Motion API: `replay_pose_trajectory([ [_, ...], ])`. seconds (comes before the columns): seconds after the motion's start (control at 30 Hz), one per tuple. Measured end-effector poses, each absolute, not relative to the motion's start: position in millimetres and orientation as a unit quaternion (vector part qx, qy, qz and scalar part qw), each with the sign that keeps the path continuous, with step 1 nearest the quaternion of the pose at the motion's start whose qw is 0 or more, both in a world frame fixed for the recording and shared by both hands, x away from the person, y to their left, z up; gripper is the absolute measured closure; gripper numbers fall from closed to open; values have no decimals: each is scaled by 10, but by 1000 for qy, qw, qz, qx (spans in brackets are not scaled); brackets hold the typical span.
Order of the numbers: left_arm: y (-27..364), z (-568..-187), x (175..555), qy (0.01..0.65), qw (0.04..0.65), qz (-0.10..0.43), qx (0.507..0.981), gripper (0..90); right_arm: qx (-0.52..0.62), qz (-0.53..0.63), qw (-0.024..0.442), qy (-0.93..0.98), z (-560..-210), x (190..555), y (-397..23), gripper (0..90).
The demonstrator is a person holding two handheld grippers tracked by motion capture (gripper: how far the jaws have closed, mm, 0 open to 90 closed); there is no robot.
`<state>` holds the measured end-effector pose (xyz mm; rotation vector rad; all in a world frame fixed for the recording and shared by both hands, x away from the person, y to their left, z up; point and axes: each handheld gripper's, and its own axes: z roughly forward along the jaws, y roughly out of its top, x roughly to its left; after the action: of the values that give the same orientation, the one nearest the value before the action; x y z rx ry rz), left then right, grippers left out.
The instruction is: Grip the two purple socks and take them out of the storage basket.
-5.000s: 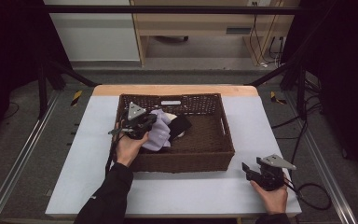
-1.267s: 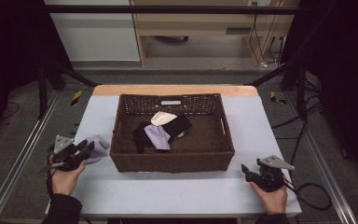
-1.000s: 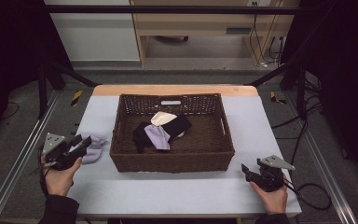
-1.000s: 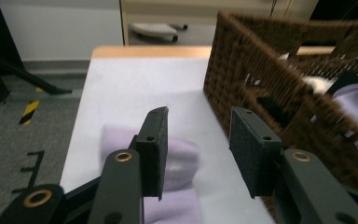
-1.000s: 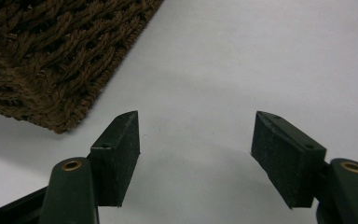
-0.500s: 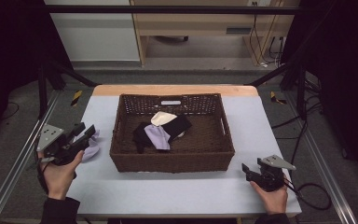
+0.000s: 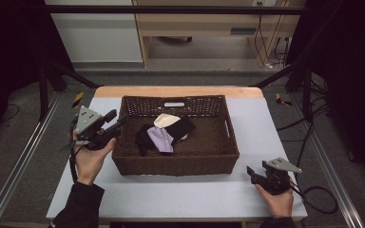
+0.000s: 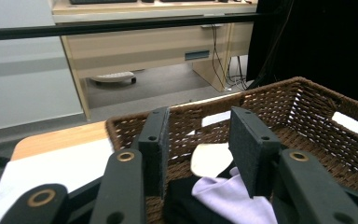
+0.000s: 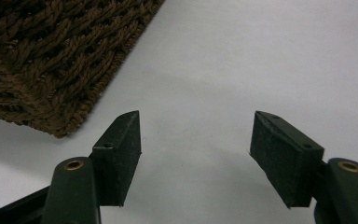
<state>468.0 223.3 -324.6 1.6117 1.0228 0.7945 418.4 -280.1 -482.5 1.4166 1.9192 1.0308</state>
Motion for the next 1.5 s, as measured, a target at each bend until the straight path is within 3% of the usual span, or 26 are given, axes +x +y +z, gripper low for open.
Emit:
replay_pose_trajectory([
  [0.37,1897,-3239,4868,417,507,328,680,552,525,383,267,712,-4824,4188,-2800,340],
  [0.83,1499,-3513,5177,407,484,320,705,520,528,383,262,712,-4824,4189,-2802,343],
  [1.5,1382,-3904,5334,410,458,286,735,521,525,385,261,713,-4822,4188,-2806,434],
])
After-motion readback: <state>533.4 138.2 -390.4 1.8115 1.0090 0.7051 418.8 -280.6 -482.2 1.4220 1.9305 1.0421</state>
